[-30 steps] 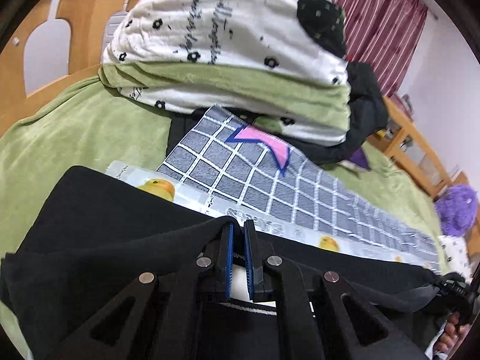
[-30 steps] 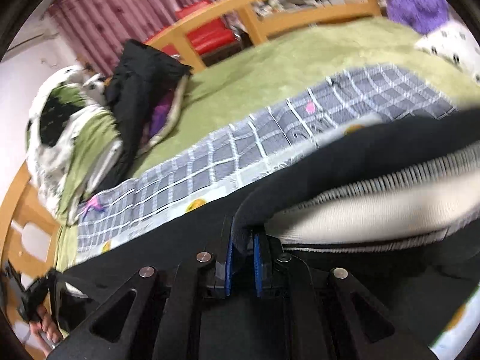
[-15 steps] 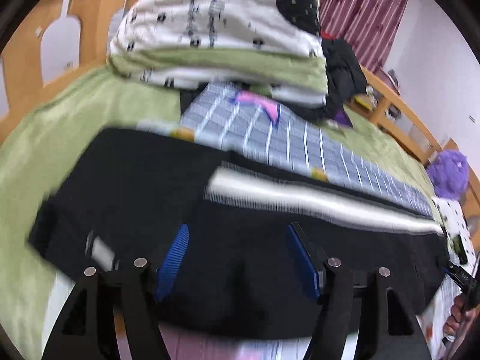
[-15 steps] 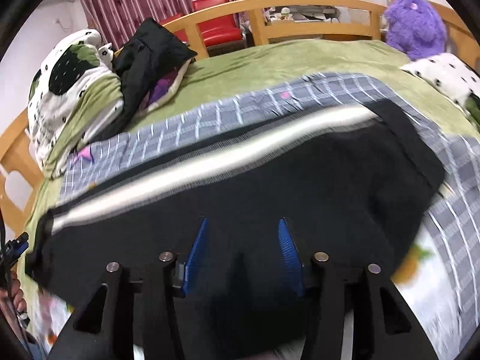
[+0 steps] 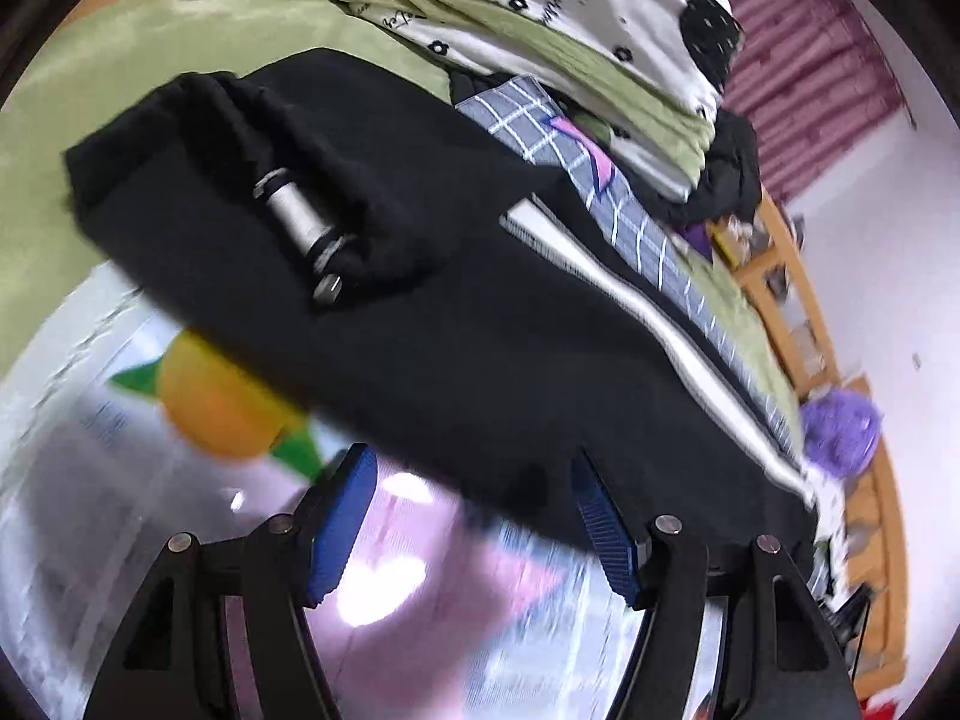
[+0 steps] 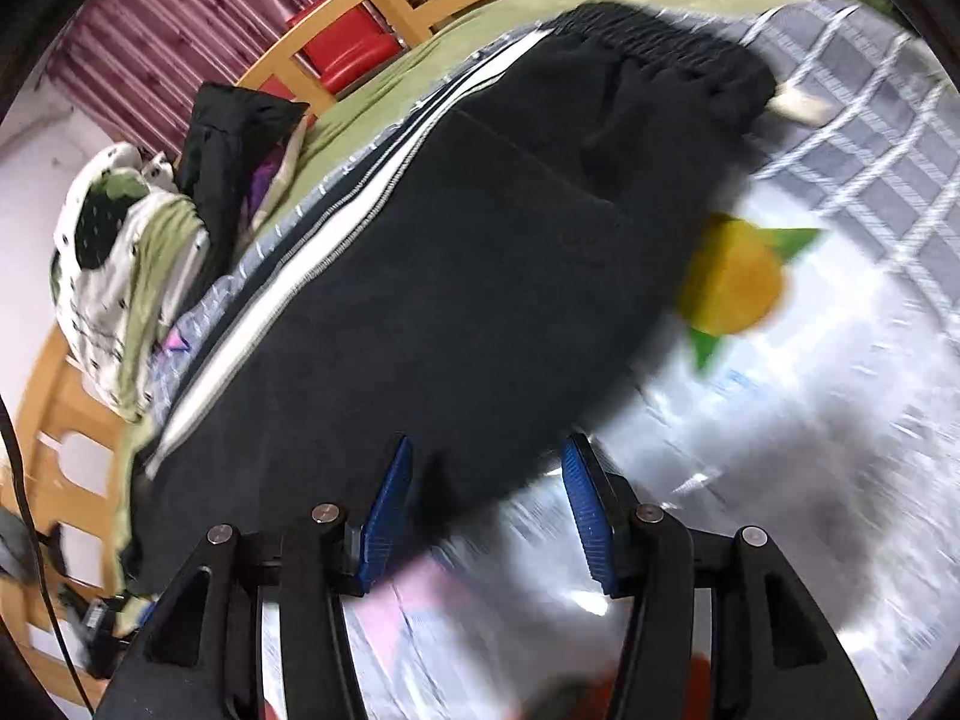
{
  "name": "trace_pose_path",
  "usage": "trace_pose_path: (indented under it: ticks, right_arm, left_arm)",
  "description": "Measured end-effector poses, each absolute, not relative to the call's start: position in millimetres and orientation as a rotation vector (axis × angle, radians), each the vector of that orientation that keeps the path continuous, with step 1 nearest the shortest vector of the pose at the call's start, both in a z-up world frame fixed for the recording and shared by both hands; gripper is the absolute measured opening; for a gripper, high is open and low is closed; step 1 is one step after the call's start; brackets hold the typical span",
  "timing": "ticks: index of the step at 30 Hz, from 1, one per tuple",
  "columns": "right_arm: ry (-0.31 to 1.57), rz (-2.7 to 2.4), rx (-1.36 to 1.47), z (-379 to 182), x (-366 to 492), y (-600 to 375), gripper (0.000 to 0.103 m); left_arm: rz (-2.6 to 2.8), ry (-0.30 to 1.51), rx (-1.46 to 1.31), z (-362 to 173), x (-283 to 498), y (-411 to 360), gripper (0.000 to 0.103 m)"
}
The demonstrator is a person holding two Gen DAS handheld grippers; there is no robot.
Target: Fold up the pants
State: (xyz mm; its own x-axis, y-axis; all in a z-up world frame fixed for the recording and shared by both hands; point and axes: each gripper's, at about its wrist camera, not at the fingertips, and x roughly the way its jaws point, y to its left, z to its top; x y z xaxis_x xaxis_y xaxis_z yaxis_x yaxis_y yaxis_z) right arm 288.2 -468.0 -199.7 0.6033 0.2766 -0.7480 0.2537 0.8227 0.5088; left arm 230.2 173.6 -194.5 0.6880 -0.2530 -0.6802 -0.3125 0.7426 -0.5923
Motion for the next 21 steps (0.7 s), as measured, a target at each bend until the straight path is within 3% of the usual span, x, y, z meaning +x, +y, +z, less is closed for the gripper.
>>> trace_pose_path:
  ticks: [4, 6, 8, 10, 12, 21]
  right_arm:
    - [0.907, 0.008, 0.683, -206.2, 318.6, -470.8, 0.044]
    - [0.910, -0.019, 0.671, -209.1, 336.6, -470.9, 0.024]
    - [0.896, -0.030, 0.665, -210.2, 346.7, -469.3, 0.020]
    - [0.895, -0.059, 0.638, -205.5, 350.4, -466.1, 0.017]
    - [0.871, -0.065, 0.634, -190.0, 342.9, -468.6, 0.007]
    - [0.835, -0.050, 0.511, -111.6, 238.0, -500.0, 0.005]
  left_arm:
    - [0.074, 0.807, -0.755, -194.5, 253.0, 170.1, 0.063]
    - [0.100, 0.809, -0.753, -193.2, 264.6, 168.2, 0.058]
    - [0.136, 0.829, -0.763, -192.2, 279.0, 167.6, 0.033]
    - [0.150, 0.850, -0.747, -187.2, 290.2, 166.1, 0.013]
    - [0.133, 0.832, -0.714, -169.8, 287.0, 161.9, 0.011]
    - [-0.043, 0.861, -0.496, -115.2, 200.0, 113.8, 0.011]
